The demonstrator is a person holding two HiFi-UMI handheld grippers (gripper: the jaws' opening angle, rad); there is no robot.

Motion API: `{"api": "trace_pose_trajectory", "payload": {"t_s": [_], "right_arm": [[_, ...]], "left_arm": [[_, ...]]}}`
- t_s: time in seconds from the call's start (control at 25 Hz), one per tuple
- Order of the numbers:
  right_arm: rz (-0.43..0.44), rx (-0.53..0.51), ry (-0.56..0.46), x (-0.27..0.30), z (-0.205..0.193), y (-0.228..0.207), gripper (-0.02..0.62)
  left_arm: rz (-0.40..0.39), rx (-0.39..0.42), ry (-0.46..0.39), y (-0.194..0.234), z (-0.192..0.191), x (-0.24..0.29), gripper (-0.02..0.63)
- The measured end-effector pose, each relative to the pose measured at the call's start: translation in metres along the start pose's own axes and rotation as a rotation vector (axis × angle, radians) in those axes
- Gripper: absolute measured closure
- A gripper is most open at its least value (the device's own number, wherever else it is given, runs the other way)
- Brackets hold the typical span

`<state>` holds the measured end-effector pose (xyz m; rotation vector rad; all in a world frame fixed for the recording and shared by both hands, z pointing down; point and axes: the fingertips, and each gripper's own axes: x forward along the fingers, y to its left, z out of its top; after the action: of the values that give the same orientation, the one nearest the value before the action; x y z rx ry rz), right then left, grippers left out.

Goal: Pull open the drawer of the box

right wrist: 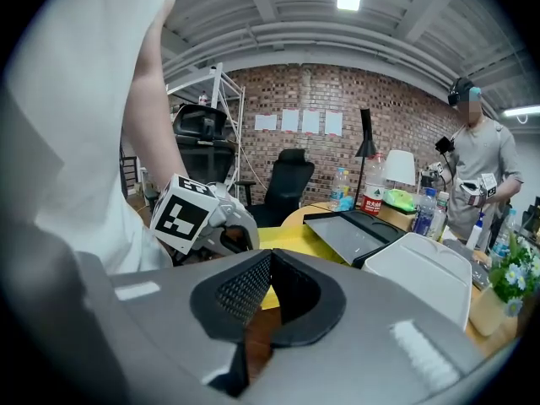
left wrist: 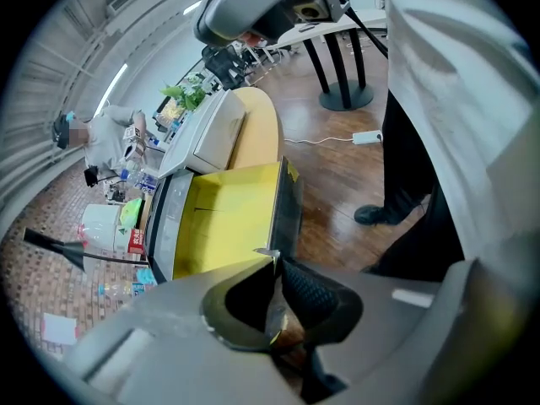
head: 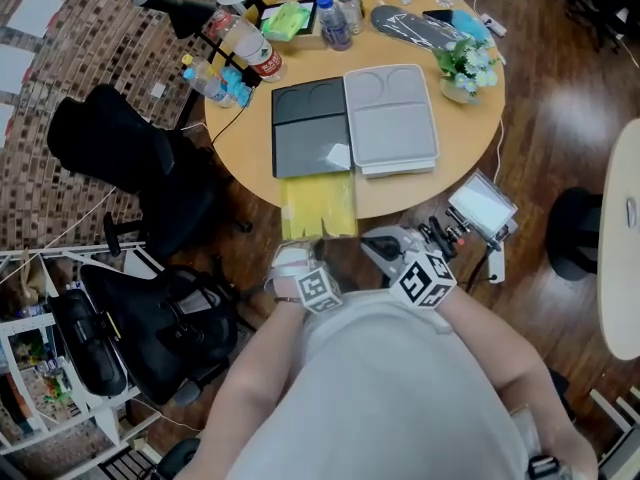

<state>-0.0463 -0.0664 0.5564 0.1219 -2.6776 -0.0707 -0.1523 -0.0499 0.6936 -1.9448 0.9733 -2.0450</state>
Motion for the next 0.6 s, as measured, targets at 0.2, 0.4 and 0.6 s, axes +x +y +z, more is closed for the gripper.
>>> {"api": "trace_pose_trajectory", "payload": {"t_s": [0.2,0.4,0.6], "right_arm": [[0.008,-0.006,-0.002,0.001,0.0,0.001,0.594],[0.022,-0.008,0.003,-0.001,-0.001,0.008,0.594],[0.029,-0.009,0.007,-0.002,-0.002,0.011,0.594]], "left_arm": [[-0.002,-0.027,-0.005,-0.004,0.001,-0.001,0.571],[-0.002,-0.022,-0.002,-0.004,0.002,-0.007,0.571],[-0.027,-0.005,0.0,-0.02,0.001,-0.006,0.571]]}}
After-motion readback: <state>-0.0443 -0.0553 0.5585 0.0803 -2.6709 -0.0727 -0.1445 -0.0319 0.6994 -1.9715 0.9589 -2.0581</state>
